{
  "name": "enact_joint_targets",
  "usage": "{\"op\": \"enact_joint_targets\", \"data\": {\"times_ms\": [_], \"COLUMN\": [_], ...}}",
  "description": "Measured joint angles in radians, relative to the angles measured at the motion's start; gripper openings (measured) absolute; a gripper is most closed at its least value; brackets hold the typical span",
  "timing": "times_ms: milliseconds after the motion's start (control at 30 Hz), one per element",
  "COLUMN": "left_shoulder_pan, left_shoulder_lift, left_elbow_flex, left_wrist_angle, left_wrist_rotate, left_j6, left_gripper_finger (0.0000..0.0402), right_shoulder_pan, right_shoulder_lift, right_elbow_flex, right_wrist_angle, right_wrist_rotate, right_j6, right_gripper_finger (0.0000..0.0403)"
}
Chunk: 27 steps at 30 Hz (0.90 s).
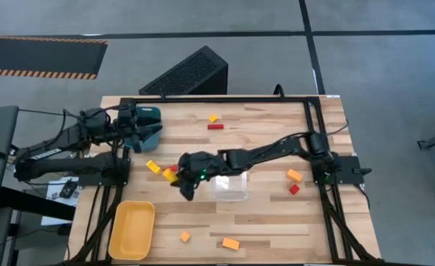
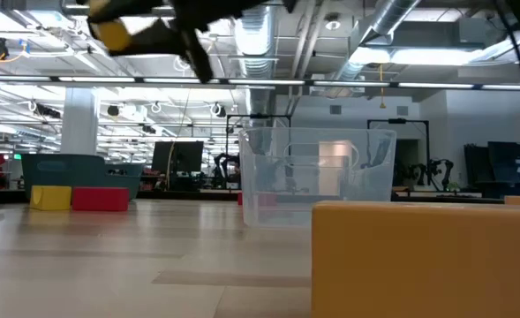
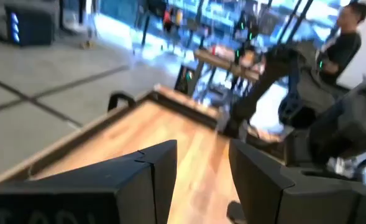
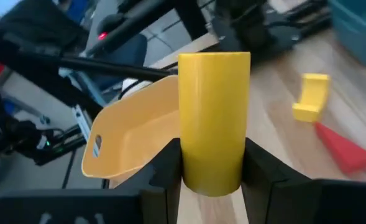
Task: Sort & place blocks by color
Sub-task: Put the top yellow block into the yellow bin
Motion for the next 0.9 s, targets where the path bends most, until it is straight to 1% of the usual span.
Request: {"op": "enact_joint_targets", "data": {"times_ms": [133, 233, 400, 567, 633, 667, 733, 900], "left_shoulder_pan": [-0.072, -0.13, -0.226, -0.318, -0.347, -0.359, -0.379, -0.409], "left_shoulder_lift": [0.0, -0.003, 0.0, 0.027, 0.044, 0.051, 0.066, 0.112], "left_elbow_flex": [0.044, 0.07, 0.075, 0.075, 0.075, 0.075, 0.075, 0.075], "left_wrist_angle": [-0.14, -0.224, -0.279, -0.303, -0.307, -0.305, -0.305, -0.307], "left_wrist_rotate": [-0.057, -0.092, -0.154, -0.242, -0.273, -0.285, -0.306, -0.323], "left_j6": [-0.066, -0.13, -0.228, -0.259, -0.261, -0.266, -0.277, -0.303], "left_gripper_finger": [0.0133, 0.0133, 0.0133, 0.0133, 0.0133, 0.0133, 0.0133, 0.0133], "right_shoulder_pan": [0.028, 0.042, 0.053, 0.068, 0.073, 0.076, 0.079, 0.088], "right_shoulder_lift": [0.108, 0.186, 0.308, 0.406, 0.436, 0.441, 0.444, 0.47], "right_elbow_flex": [0.153, 0.254, 0.411, 0.555, 0.578, 0.569, 0.564, 0.567], "right_wrist_angle": [-0.013, -0.018, -0.034, -0.118, -0.101, -0.073, -0.075, 0.013], "right_wrist_rotate": [-0.007, -0.049, -0.13, -0.135, -0.136, -0.136, -0.134, -0.127], "right_j6": [-0.05, -0.061, -0.081, -0.148, -0.164, -0.165, -0.173, -0.306], "right_gripper_finger": [0.0129, 0.0129, 0.013, 0.013, 0.013, 0.013, 0.013, 0.0131]}}
